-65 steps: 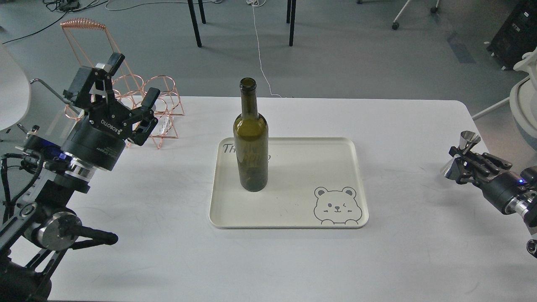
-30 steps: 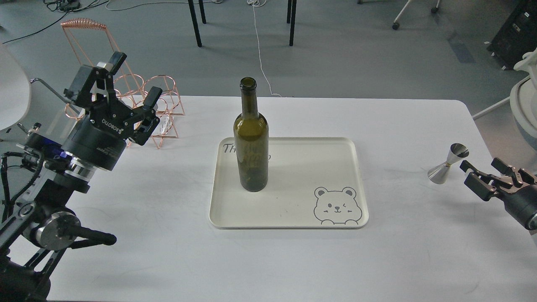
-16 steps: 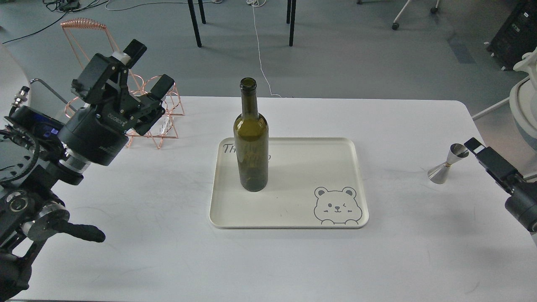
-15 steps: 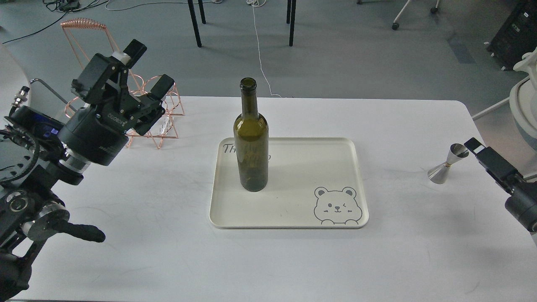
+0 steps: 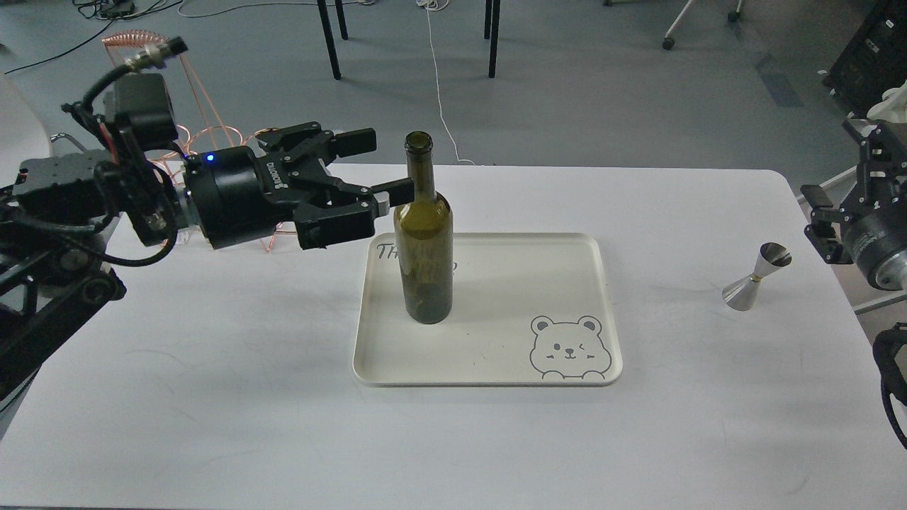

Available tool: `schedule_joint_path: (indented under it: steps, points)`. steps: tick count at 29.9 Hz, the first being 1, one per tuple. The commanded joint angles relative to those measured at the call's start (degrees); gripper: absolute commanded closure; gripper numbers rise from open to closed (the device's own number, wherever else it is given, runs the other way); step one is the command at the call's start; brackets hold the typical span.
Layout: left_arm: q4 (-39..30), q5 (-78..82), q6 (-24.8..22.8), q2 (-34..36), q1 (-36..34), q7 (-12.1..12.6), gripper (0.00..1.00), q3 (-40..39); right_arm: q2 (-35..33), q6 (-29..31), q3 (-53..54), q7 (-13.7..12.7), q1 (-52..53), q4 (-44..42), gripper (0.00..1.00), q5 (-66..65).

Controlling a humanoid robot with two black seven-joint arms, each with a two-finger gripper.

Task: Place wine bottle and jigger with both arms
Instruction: 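Reach the left gripper to the neck of the green wine bottle, then close the left gripper around the bottle neck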

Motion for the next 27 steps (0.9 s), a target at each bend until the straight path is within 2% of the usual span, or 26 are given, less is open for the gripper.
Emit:
schedule_joint_path:
  steps: [1,8,18,21,23,25,27]
  points:
    - [4.4,3.2,2.0,-0.9,-3.2,-0.1,0.02,4.1,-0.1,0.0,0.2,0.0,0.0,-0.3,0.06,0.1]
    - [6.7,5.3,2.3,-6.0,-3.9,0.0,0.02,4.9,-0.4,-0.7,0.2,0.0,-0.1,-0.3,0.06,0.2]
    - [15.3,8.3,4.2,-12.0,-9.8,-0.1,0.02,9.2,-0.5,-0.8,0.2,0.0,-0.1,-0.3,0.06,0.2]
    - [15.9,8.3,4.6,-13.0,-10.2,-0.1,0.05,9.5,-0.7,-0.8,0.3,0.0,-0.3,-0.3,0.06,0.2]
    - [15.9,8.3,4.7,-13.2,-10.2,-0.1,0.13,9.6,-1.0,-0.8,0.3,0.0,-0.3,-0.3,0.06,0.2]
    - [15.9,8.3,4.7,-13.2,-10.0,-0.1,0.33,9.7,-1.2,-0.8,0.2,0.0,-0.3,-0.3,0.06,0.2]
    - [15.9,8.3,4.8,-13.2,-9.9,0.0,0.46,9.7,-1.2,-0.8,0.2,0.0,-0.4,-0.3,0.06,0.2]
